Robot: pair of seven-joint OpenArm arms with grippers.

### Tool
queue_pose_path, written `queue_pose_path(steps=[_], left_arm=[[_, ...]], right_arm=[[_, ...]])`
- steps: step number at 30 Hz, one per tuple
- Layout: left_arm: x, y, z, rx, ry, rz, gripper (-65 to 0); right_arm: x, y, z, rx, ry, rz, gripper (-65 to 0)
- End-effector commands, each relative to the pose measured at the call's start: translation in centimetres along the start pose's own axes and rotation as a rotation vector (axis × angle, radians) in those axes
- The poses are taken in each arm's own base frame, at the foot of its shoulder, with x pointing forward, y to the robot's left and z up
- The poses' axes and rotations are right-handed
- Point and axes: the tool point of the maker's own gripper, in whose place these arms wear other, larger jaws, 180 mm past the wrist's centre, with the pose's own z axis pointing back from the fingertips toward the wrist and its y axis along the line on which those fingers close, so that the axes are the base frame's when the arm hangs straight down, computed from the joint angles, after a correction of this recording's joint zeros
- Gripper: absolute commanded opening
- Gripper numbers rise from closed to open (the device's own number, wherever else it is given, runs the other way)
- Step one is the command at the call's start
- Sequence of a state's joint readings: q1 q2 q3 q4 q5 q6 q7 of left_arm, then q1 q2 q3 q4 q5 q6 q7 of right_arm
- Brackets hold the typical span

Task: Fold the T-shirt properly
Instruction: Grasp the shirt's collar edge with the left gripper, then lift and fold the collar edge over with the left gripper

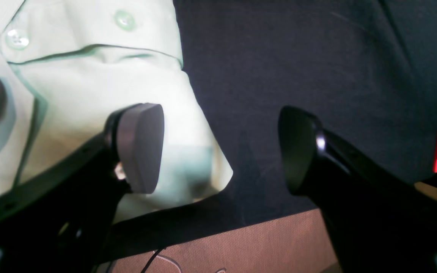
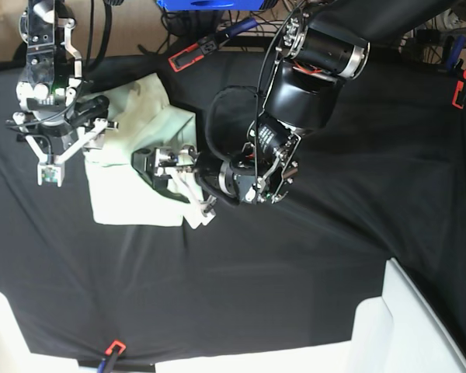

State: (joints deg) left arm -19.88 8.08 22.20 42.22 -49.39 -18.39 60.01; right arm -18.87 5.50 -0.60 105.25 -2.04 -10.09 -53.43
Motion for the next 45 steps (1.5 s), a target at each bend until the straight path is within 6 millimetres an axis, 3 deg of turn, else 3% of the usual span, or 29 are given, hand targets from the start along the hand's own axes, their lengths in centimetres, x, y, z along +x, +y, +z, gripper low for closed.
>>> queue_pose_path(steps=[1,11,22,25,26,31,36,41,45], left_arm=[[-0.1,-0.6,-0.6,0.018,0.017,-0.029,0.0],[-1.9,-1.1,-1.6,0.040,0.093,-0.110,0.0],[-1.8,-1.3,-1.6,0.042,0.101,-0.140,0.0],[-2.6,-2.0,-2.1,0.020,0.138,-0.211,0.0],[-2.9,-2.0,-2.2,0.017,0.151,-0.224,-3.4],[-2.8,-1.2,-2.4,0.027,0.141,-0.208,-38.1],[-3.1,0.0,-2.7,0.042,0.128,-0.163,-65.0],[-3.0,-0.2,-2.6,0.041,0.124,-0.168,-65.0],[-1.1,-0.6,-2.0,0.047,0.108,-0.195,-65.0]], right_arm=[[1.4,-0.4,0.4,-0.013,-0.047,-0.005,-20.9],[1.3,-0.3,0.4,-0.010,-0.046,-0.009,-20.9],[1.3,-0.3,0.4,-0.010,-0.046,-0.009,-20.9],[1.3,-0.3,0.4,-0.010,-0.046,-0.009,-20.9],[1.3,-0.3,0.4,-0.011,-0.046,-0.008,-20.9],[1.7,-0.4,0.6,-0.012,-0.058,-0.010,-20.9],[1.6,-0.5,0.6,-0.014,-0.057,-0.007,-20.9],[1.6,-0.5,0.6,-0.015,-0.058,-0.006,-20.9],[1.7,-0.7,0.6,-0.020,-0.058,-0.008,-20.9]])
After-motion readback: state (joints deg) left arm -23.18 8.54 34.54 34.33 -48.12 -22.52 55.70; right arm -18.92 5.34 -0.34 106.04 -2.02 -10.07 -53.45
